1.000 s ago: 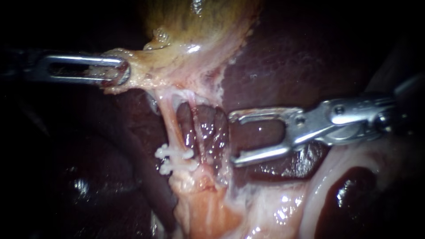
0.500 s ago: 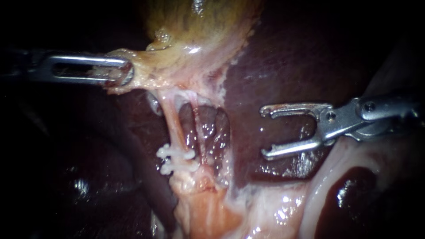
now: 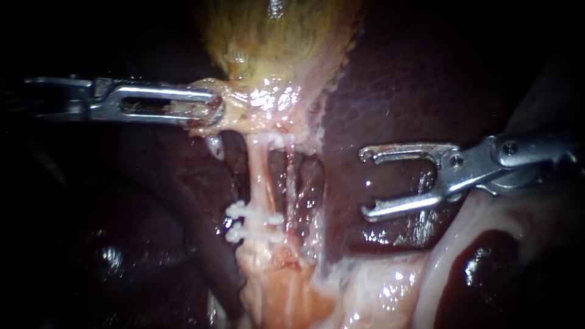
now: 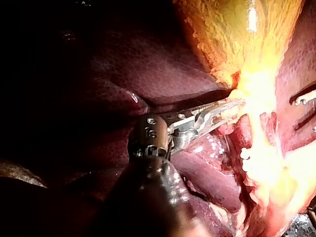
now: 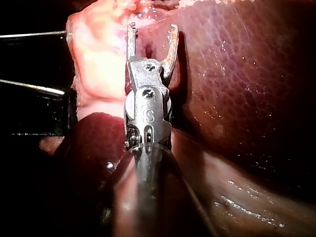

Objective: Going back second clip left tube

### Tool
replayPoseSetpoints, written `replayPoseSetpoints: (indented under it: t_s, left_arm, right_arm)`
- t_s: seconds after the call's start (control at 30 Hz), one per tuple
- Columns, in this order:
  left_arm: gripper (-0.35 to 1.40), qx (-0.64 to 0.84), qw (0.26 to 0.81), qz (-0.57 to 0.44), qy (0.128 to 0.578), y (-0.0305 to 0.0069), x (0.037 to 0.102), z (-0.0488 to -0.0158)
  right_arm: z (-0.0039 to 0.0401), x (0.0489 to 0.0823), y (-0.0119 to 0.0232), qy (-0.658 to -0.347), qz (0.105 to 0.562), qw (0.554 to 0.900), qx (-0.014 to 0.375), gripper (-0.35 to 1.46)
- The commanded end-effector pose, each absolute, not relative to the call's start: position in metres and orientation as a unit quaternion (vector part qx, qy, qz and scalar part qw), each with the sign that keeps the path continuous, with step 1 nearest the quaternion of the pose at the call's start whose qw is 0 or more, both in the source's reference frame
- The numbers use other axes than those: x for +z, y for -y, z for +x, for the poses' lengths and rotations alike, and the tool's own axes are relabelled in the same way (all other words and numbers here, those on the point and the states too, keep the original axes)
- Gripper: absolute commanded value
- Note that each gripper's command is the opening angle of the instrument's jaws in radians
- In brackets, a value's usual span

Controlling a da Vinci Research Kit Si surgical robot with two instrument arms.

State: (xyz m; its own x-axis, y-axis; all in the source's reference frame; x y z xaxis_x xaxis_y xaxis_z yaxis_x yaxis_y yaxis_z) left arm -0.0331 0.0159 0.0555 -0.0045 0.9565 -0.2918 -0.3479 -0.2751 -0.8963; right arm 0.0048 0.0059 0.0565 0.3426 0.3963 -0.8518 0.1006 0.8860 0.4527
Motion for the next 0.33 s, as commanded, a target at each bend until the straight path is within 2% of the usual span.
replayPoseSetpoints:
  t_s: [0.03, 0.3, 0.33]
  left_arm:
    - [-0.35, 0.636, 0.513, -0.483, 0.315, -0.0158, 0.0555, -0.0331]
    - [-0.35, 0.636, 0.512, -0.483, 0.316, -0.0158, 0.0554, -0.0327]
    - [-0.35, 0.636, 0.512, -0.483, 0.316, -0.0158, 0.0553, -0.0325]
  right_arm:
    - [0.0048, 0.0565, -0.0059, -0.566, 0.220, 0.789, 0.093, 0.50]
    - [0.0048, 0.0564, -0.0058, -0.566, 0.218, 0.790, 0.091, 0.50]
    - [0.0049, 0.0563, -0.0058, -0.564, 0.226, 0.788, 0.100, 0.50]
